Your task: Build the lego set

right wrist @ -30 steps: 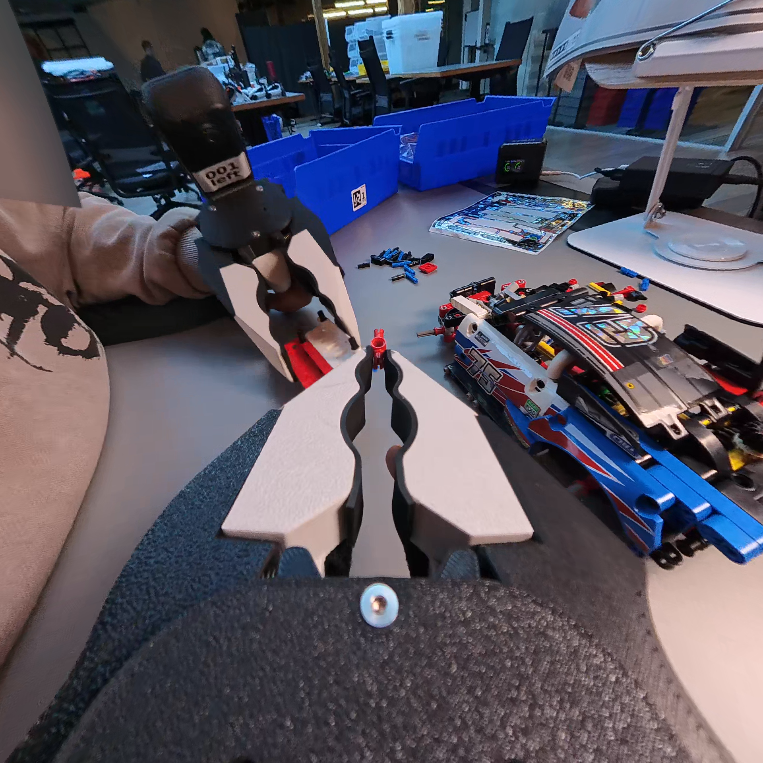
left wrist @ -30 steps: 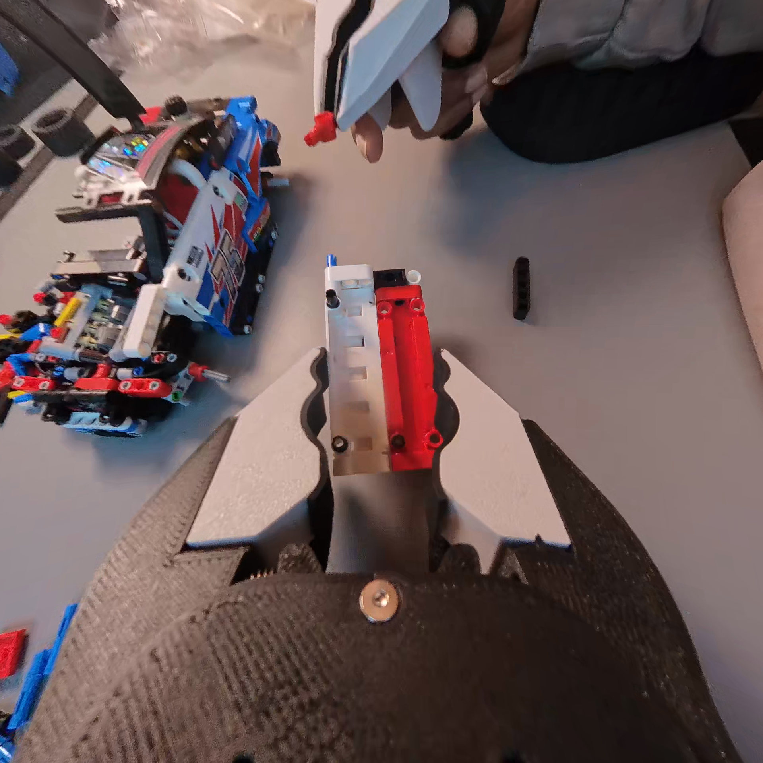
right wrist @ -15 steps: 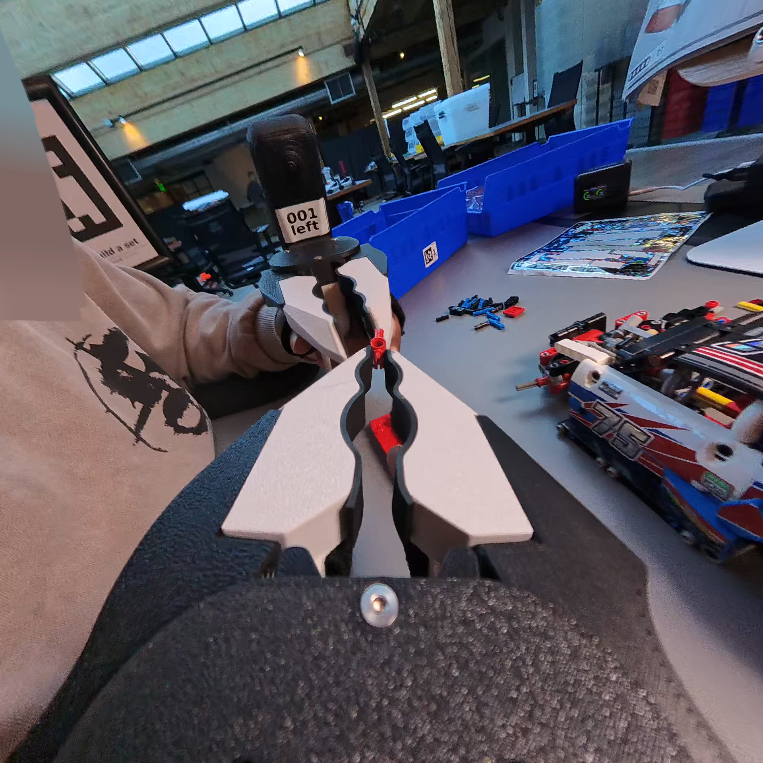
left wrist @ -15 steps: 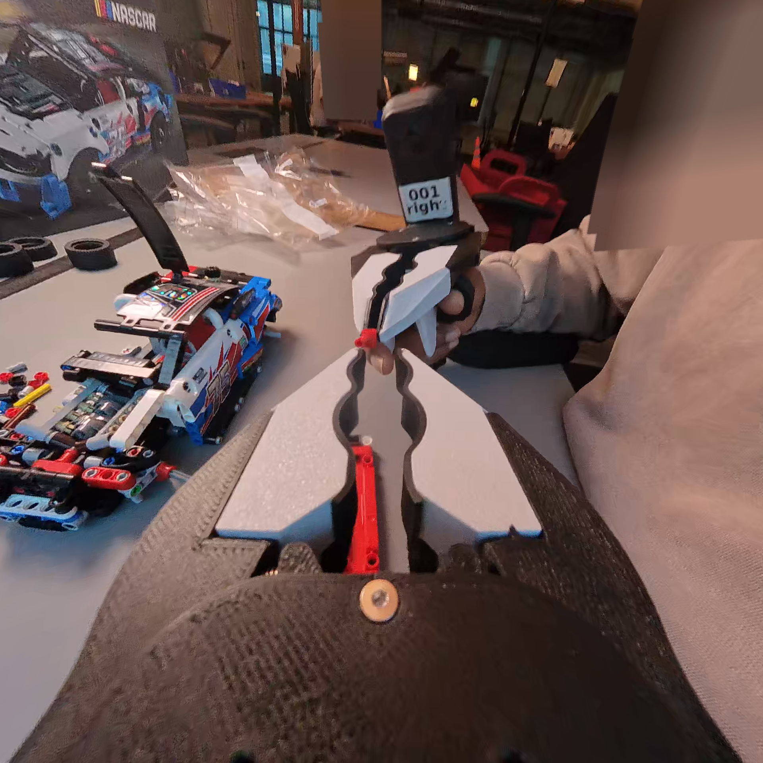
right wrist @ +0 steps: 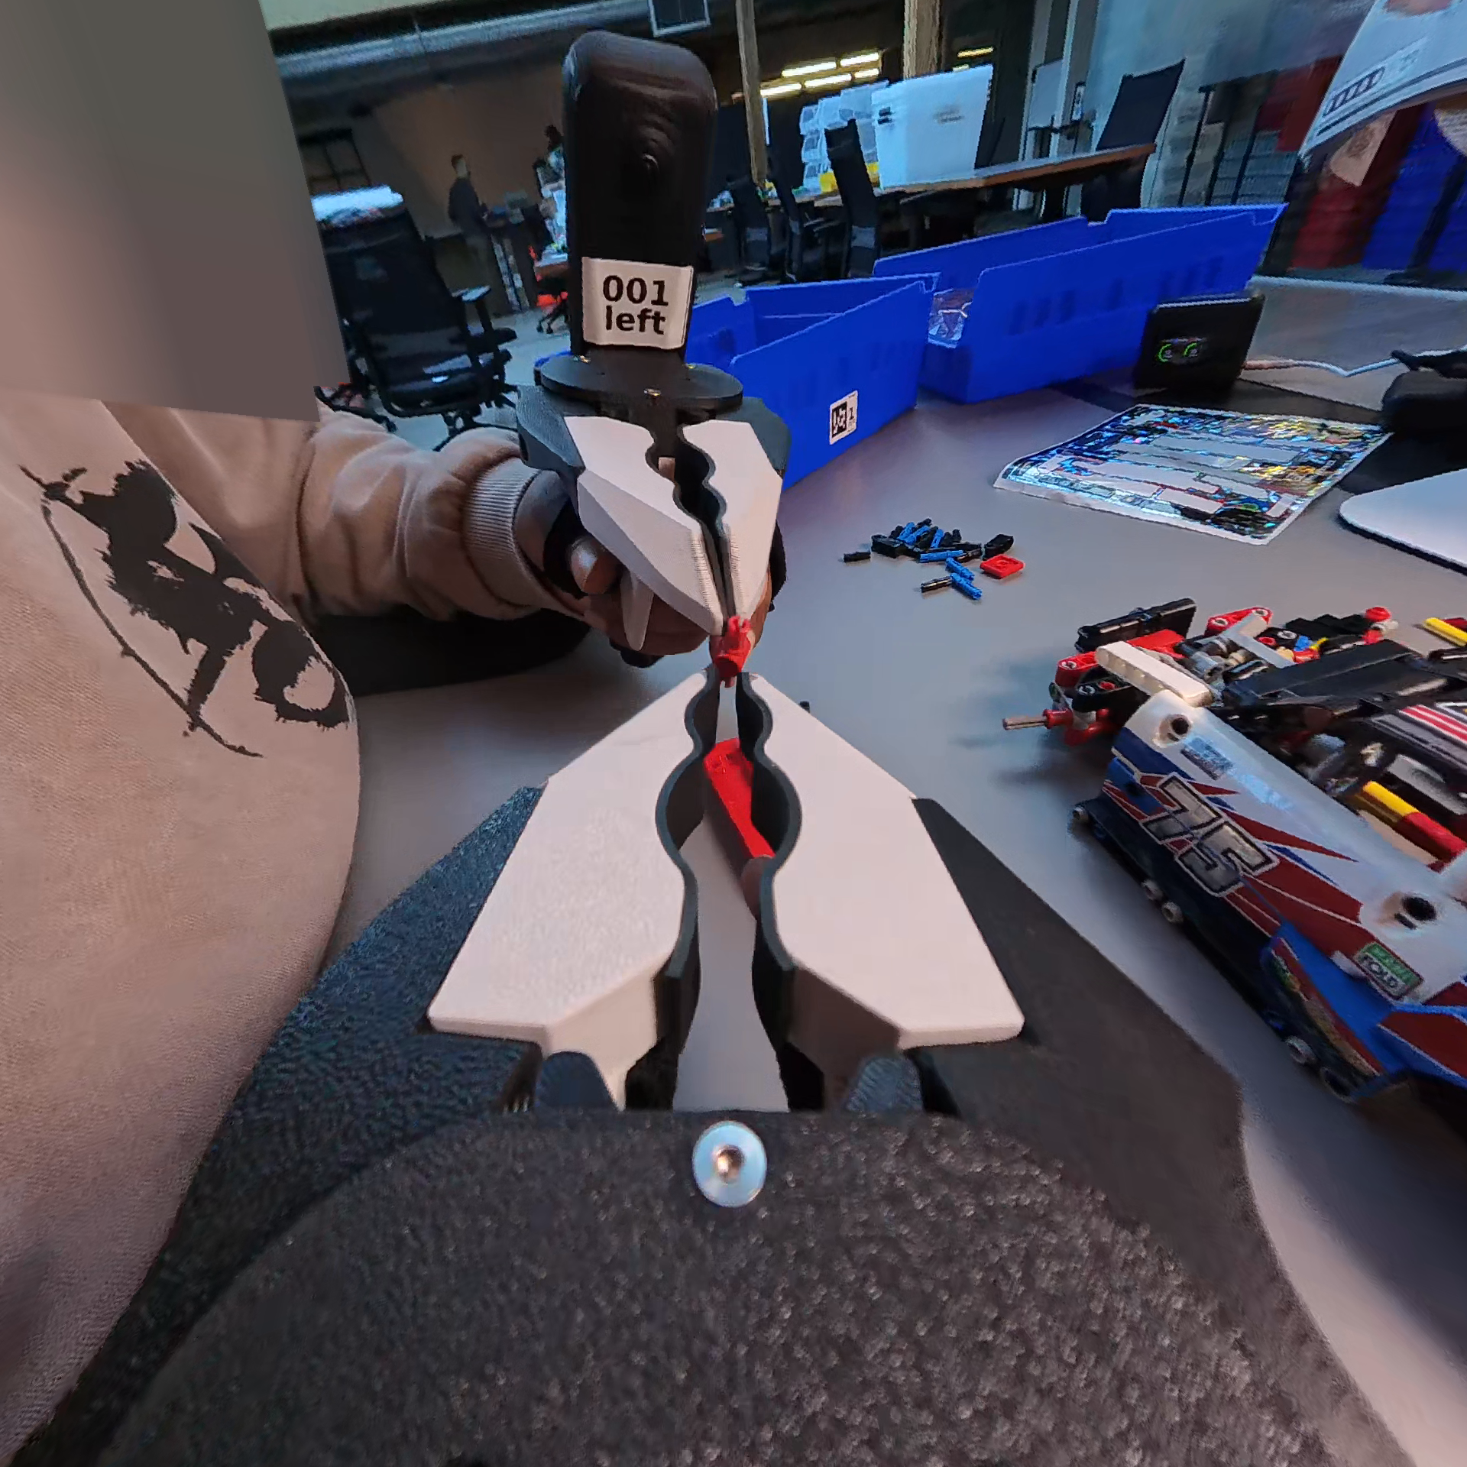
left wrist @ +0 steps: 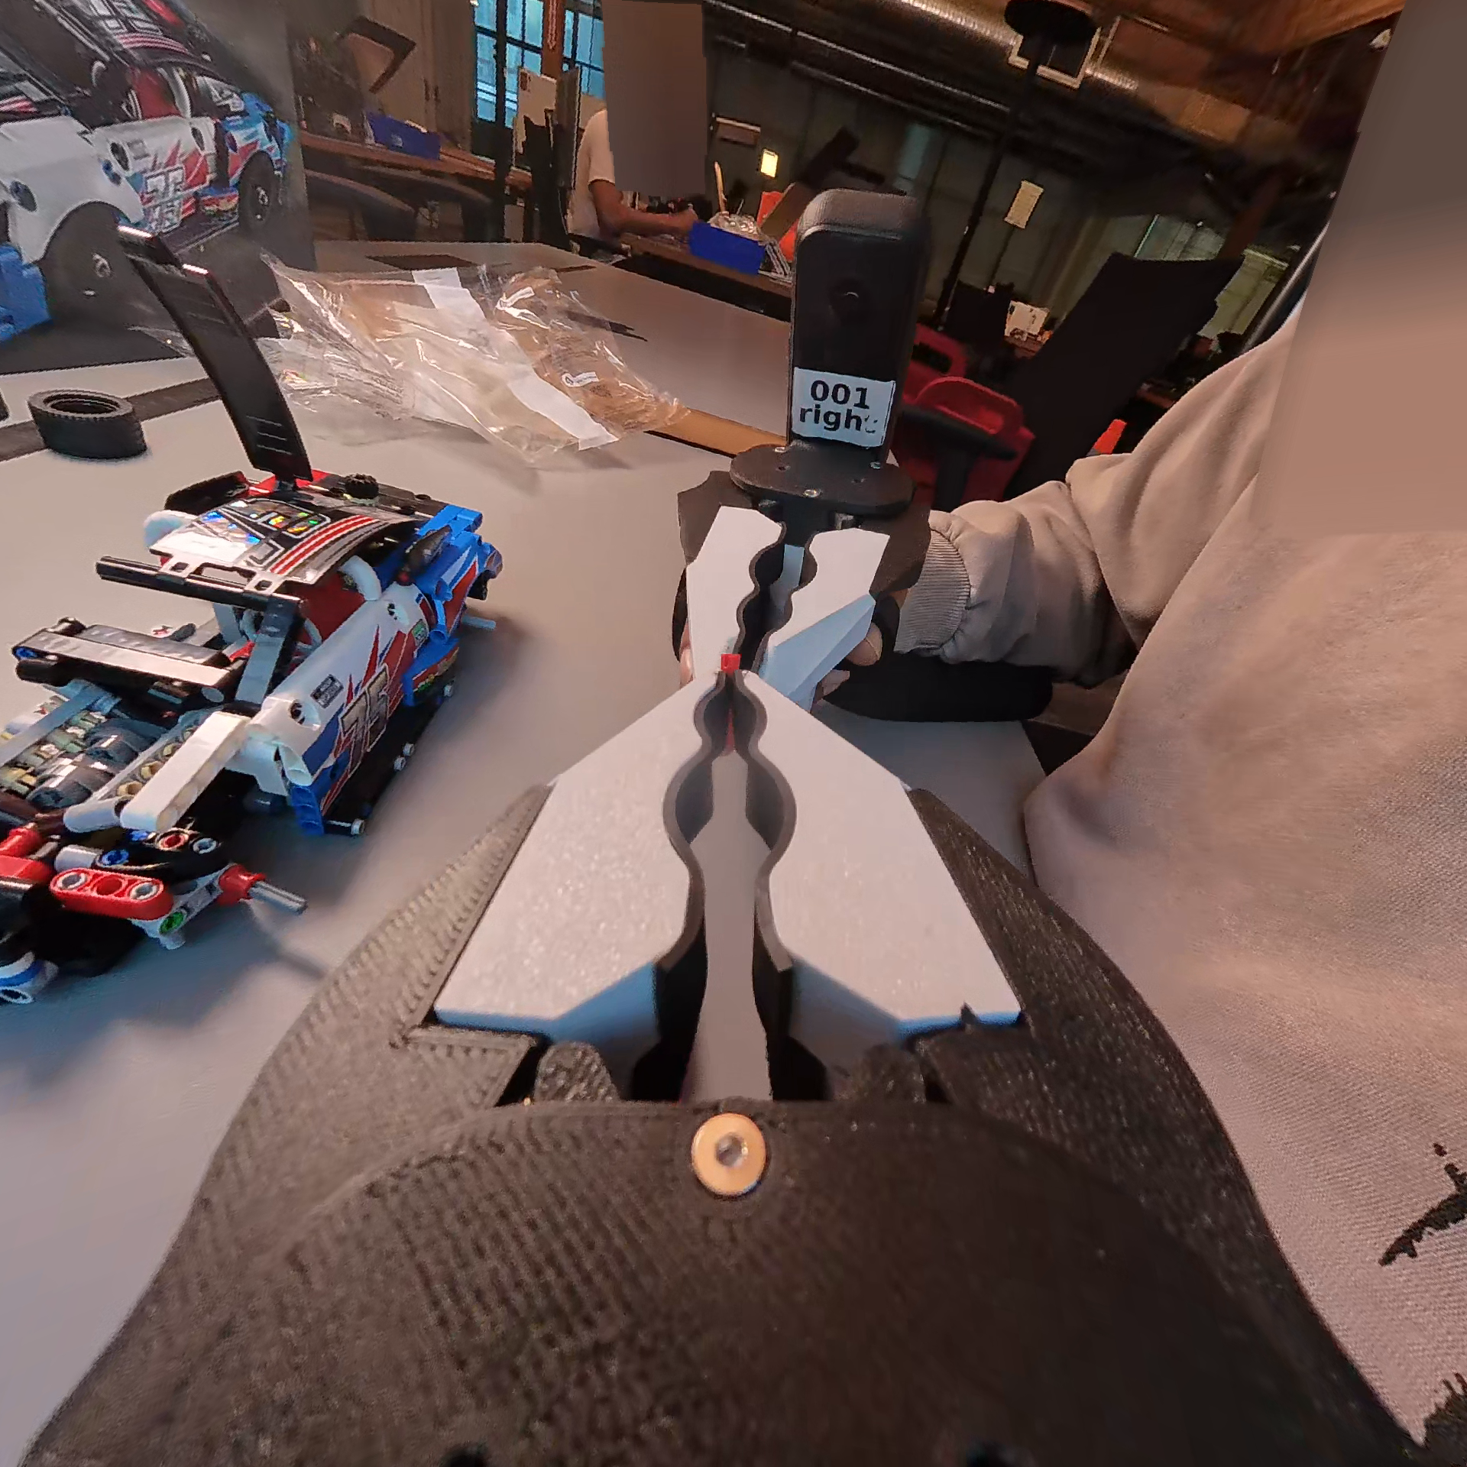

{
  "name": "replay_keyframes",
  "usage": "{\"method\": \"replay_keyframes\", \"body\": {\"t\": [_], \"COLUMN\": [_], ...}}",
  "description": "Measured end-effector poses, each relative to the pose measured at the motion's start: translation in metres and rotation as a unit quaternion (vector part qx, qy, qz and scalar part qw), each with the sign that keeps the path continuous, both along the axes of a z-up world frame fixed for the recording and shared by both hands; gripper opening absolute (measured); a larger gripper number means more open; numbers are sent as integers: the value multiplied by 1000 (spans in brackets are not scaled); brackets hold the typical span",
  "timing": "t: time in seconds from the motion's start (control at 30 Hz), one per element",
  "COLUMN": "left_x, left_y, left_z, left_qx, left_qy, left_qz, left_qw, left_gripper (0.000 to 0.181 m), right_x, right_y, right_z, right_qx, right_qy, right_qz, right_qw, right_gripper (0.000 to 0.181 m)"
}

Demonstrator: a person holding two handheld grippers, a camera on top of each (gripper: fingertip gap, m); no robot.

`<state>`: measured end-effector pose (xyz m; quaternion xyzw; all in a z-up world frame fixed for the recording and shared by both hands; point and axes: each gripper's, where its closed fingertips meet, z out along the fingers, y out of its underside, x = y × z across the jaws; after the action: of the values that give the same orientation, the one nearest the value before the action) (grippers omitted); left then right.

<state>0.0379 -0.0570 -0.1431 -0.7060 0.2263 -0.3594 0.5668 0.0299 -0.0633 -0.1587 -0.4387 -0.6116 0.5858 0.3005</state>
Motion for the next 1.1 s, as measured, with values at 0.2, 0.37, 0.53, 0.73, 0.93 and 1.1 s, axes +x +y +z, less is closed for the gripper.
{"method": "replay_keyframes", "body": {"t": [0.2, 0.37, 0.53, 0.73, 0.93, 1.1], "left_x": [-3, -3, -1, 6, 7, 5], "left_y": [1, 1, -1, -4, -3, -3], "left_z": [0, -6, -4, -3, -3, -4], "left_qx": [-2, -20, -15, 13, 21, 22], "left_qy": [-6, -2, -6, 11, 18, 24], "left_qz": [5, 0, -3, -13, -8, -2], "left_qw": [1000, 1000, 1000, 1000, 1000, 999], "left_gripper": [3, 0, 0, 0, 0, 0], "right_x": [2, 2, 2, 3, 5, 3], "right_y": [1, 0, -1, -5, -5, -5], "right_z": [7, -2, -1, -3, -1, -2], "right_qx": [-2, 15, 12, 24, 18, 9], "right_qy": [18, 5, 6, 4, 8, 7], "right_qz": [0, -1, 2, 8, 11, 11], "right_qw": [1000, 1000, 1000, 1000, 1000, 1000], "right_gripper": [0, 0, 0, 0, 0, 0]}}
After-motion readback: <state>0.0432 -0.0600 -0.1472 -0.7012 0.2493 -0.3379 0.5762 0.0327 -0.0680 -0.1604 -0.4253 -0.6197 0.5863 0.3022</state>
